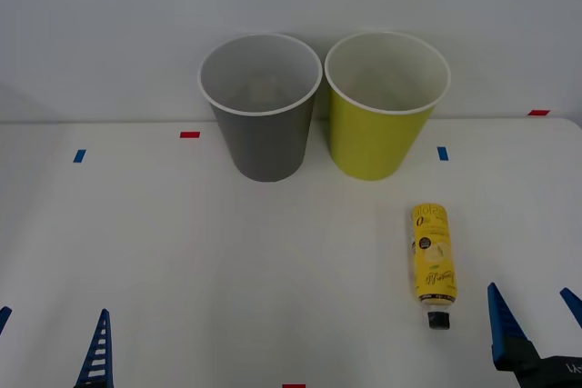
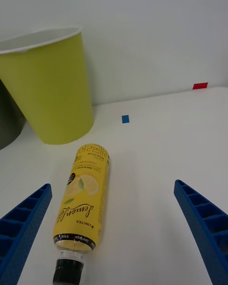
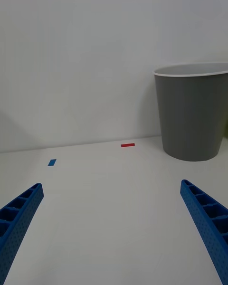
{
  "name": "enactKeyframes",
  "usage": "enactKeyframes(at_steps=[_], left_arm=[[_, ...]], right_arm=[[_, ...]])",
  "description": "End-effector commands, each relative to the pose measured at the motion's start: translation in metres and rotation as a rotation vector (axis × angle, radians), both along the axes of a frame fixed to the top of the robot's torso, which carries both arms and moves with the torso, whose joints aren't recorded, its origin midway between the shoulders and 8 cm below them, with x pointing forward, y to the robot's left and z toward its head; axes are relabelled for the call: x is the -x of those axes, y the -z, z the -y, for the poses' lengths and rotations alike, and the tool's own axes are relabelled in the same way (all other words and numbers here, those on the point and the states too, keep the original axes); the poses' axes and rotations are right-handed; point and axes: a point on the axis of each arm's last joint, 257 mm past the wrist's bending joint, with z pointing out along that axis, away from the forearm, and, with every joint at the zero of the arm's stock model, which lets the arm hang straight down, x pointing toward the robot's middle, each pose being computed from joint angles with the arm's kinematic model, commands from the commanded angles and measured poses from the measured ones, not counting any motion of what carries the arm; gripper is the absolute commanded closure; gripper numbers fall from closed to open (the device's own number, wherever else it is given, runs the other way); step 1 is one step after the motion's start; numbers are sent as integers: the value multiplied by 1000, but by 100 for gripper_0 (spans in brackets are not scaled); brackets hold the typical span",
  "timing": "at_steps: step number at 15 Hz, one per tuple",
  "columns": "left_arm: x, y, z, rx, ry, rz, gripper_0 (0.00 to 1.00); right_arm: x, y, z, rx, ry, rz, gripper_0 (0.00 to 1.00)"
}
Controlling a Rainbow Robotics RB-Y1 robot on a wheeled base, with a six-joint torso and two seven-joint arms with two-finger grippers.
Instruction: Put cans in the gray bin and PET bottles in the light green bin.
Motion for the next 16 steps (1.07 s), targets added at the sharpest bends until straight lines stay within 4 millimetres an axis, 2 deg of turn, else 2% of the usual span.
enactKeyframes(at_steps=[1,3,9,13,16], left_arm=[[0,0,0,0,0,0,0],[0,0,0,0,0,0,0],[0,0,0,0,0,0,0],[0,0,0,0,0,0,0],[0,0,0,0,0,0,0]], right_arm=[[-31,-11,-17,20,-71,-42,15],[-39,-10,-15,28,-88,-68,18],[-69,10,-7,-68,-56,-232,19],[-84,21,-19,-168,-44,-340,19],[-90,31,-26,-137,-30,-424,19]])
